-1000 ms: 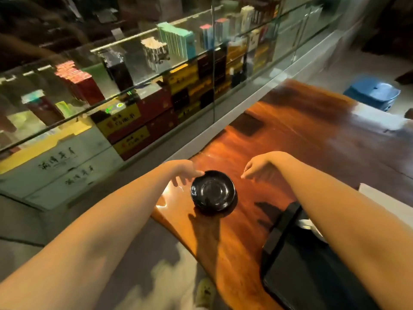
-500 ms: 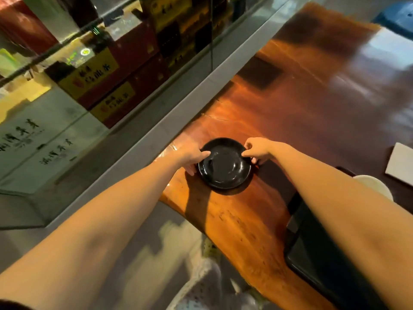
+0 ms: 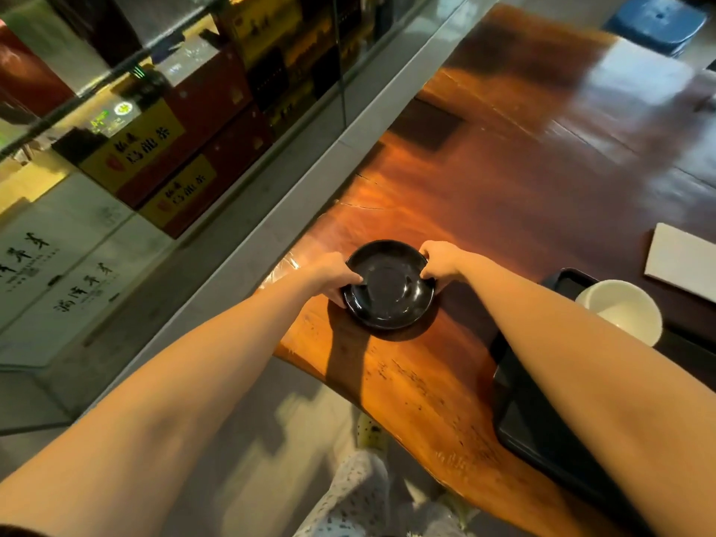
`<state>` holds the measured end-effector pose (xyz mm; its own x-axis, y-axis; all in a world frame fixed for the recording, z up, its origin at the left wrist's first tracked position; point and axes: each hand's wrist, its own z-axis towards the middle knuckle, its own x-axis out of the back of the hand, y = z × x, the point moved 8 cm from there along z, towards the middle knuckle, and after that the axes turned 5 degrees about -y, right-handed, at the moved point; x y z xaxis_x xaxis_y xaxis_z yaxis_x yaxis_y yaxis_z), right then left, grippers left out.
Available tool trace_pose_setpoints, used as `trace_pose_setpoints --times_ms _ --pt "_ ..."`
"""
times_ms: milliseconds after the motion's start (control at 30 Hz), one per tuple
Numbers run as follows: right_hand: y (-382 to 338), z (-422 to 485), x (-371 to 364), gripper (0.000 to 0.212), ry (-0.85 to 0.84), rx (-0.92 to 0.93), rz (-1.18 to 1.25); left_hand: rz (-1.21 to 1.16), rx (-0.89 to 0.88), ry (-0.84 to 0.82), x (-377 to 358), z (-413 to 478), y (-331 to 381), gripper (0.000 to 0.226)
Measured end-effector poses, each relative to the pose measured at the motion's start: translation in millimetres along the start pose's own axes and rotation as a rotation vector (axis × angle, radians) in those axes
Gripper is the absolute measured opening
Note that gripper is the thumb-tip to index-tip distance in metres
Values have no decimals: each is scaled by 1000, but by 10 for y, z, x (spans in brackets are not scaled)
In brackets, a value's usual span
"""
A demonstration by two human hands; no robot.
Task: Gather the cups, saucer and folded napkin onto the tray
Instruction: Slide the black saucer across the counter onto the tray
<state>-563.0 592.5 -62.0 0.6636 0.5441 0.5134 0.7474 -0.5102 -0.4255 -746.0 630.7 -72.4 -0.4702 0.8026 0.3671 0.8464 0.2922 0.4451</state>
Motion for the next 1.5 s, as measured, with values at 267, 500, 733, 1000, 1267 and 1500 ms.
trace_pose_setpoints --times_ms 267,500,733,1000,1267,1500 --pt "343 -543 399 32 85 -24 75 95 -137 -55 -185 -237 612 38" --pt "872 -1233 801 17 207 -39 269 305 -352 -8 -489 -600 1459 27" --pt "1646 -2016 1056 23 326 -56 404 321 -469 -66 -1181 -1016 2183 19" --pt "2847 -2797 744 22 361 -86 610 395 -521 -214 -2378 -1375 2555 21" --pt "3956 -3298 0 20 356 -198 778 545 -527 -300 -3669 -1437 2427 16" --pt "4545 -3397 -589 27 300 -310 789 604 -440 -325 -4459 -1315 2106 22"
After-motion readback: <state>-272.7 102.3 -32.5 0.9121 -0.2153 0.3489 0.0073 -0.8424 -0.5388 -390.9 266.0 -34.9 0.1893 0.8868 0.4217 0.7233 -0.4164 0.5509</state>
